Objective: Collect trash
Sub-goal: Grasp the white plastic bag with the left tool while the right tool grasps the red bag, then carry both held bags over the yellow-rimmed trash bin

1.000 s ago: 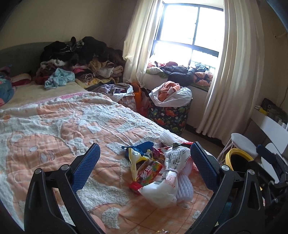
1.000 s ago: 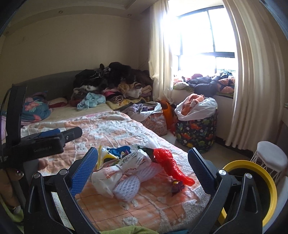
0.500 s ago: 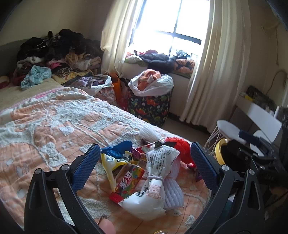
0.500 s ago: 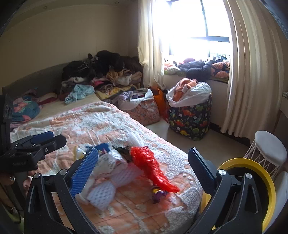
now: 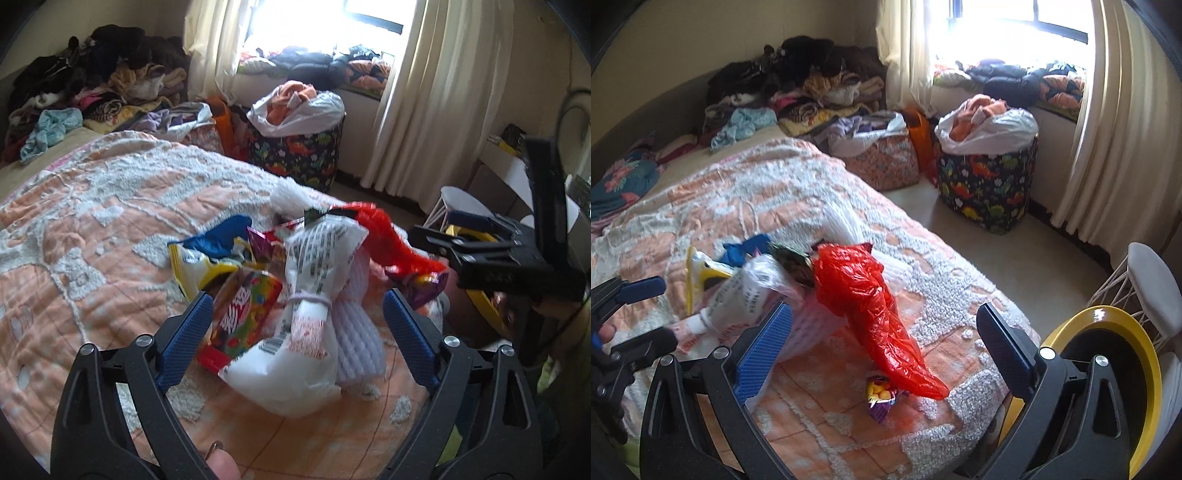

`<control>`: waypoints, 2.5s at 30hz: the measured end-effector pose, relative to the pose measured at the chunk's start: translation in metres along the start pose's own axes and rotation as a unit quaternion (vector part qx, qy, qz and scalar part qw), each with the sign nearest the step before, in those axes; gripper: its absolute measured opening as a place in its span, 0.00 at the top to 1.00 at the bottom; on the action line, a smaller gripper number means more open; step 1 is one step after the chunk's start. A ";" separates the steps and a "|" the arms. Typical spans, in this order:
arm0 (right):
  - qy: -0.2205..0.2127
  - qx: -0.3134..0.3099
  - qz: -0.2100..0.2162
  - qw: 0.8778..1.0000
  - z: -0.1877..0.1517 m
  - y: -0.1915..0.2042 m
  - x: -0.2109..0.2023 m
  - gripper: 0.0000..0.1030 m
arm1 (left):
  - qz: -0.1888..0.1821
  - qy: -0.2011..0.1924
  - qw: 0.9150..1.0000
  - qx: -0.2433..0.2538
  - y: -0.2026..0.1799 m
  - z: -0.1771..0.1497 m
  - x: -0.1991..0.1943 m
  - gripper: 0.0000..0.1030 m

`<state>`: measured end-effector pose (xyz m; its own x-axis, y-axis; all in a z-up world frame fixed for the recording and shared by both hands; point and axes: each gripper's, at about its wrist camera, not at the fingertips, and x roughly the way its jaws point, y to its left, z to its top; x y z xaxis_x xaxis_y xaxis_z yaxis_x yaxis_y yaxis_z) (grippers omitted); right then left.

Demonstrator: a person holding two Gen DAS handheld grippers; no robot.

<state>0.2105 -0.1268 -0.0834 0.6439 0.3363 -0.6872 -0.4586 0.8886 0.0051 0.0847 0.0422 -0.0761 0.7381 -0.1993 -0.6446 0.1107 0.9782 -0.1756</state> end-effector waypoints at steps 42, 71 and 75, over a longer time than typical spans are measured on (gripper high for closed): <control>-0.086 0.109 0.069 0.988 -0.004 -0.017 -0.062 0.86 | -0.060 -0.053 0.996 -0.043 0.003 0.012 -0.045 0.84; -0.159 0.183 0.017 0.970 -0.062 -0.085 -0.138 0.86 | -0.096 -0.054 0.994 0.026 -0.083 0.030 -0.029 0.84; -0.165 0.189 0.008 0.968 -0.062 -0.092 -0.142 0.86 | -0.103 -0.049 0.993 0.034 -0.094 0.029 -0.023 0.84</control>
<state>0.1235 -0.2761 -0.0316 0.8280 0.3763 -0.4157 -0.2529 0.9123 0.3220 0.0767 -0.0432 -0.0228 0.7556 -0.3921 -0.5247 0.3081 0.9197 -0.2435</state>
